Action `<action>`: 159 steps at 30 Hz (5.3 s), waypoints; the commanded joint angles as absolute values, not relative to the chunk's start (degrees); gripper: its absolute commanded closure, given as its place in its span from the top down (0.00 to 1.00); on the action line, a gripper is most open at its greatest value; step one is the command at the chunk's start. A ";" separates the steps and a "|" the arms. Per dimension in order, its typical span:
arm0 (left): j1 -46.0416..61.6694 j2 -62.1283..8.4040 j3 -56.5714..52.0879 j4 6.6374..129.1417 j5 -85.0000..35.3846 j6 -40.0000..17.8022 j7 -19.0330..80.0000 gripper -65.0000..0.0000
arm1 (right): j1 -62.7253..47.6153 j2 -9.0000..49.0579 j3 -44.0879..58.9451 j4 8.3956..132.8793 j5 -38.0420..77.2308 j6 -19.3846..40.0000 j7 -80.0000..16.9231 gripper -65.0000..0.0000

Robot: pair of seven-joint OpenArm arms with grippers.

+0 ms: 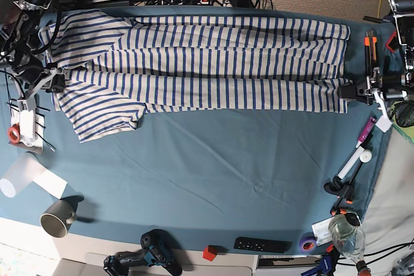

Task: Fold the T-shirt properly
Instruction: 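Open both grippers and release the hem, then grasp the protruding sleeve fabric with the right gripper, then pull the sleeve over the folded body with the right gripper and release, then raise the right gripper away and move the left gripper to the shirt's end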

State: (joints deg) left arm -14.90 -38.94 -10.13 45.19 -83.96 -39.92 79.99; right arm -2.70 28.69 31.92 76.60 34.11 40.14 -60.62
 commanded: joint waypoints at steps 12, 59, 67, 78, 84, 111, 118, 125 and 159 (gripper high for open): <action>-16.36 -43.42 -10.39 49.12 -85.00 -40.00 80.00 0.43 | -0.64 35.33 32.36 77.62 33.80 40.00 -58.59 0.24; -16.29 -43.33 -10.39 60.51 -85.00 -40.00 80.00 0.43 | 23.64 20.29 32.18 48.84 28.91 38.96 -47.07 0.48; -16.03 -43.35 -10.39 60.49 -85.00 -40.00 80.00 0.43 | 23.64 19.88 32.18 48.84 28.91 38.98 -46.94 0.42; -16.03 -43.35 -10.39 60.51 -85.00 -40.00 80.00 0.43 | 23.64 19.84 32.18 49.36 33.28 40.00 -49.32 0.00; -16.03 -43.35 -10.39 60.49 -85.00 -40.00 80.00 0.43 | 22.37 19.77 32.18 57.32 43.81 40.00 -60.49 0.00; -16.03 -43.33 -10.39 60.49 -85.00 -40.00 80.00 0.43 | -11.14 11.42 32.18 100.25 57.84 40.00 -69.65 0.00; -16.03 -43.33 -10.39 60.49 -85.00 -40.00 80.00 0.43 | -17.06 11.11 32.18 106.08 58.50 40.00 -70.35 0.00; -16.03 -43.33 -10.39 60.49 -85.00 -40.00 80.00 0.43 | -21.02 11.14 32.18 107.66 59.18 40.00 -72.34 0.00; -16.05 -43.33 -10.39 60.49 -85.00 -40.00 80.00 0.43 | -22.20 12.36 32.25 107.63 56.90 40.00 -77.95 0.00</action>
